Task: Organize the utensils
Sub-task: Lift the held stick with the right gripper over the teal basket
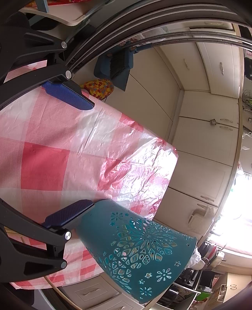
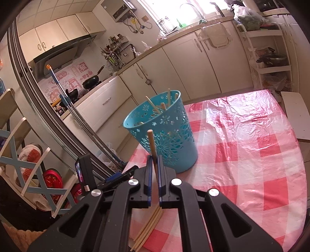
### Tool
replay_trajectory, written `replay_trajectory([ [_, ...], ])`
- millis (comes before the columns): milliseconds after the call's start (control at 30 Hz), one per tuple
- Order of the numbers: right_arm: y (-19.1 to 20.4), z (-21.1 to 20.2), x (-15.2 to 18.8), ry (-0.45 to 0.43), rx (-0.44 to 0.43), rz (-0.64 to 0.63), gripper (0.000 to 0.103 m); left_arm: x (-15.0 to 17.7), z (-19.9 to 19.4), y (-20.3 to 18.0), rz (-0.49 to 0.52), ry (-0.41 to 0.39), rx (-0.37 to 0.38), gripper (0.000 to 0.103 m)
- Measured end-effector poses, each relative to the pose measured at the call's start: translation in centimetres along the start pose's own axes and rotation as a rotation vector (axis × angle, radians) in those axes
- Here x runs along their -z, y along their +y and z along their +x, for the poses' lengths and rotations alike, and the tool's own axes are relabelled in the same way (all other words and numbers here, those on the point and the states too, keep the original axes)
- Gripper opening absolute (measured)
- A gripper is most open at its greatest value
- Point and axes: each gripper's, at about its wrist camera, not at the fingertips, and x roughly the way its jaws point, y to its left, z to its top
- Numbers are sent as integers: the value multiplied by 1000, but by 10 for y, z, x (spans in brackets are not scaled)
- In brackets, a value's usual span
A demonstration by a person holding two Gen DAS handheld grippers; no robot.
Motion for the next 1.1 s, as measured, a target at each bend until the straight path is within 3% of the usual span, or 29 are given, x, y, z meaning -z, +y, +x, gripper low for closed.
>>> replay_trajectory([
  [567, 30, -19, -26, -78, -136, 6, 6, 0, 1, 1, -8, 1, 3, 90],
  [1100, 38, -18, -35, -85, -190, 23, 6, 0, 1, 1, -9, 1, 3, 90],
])
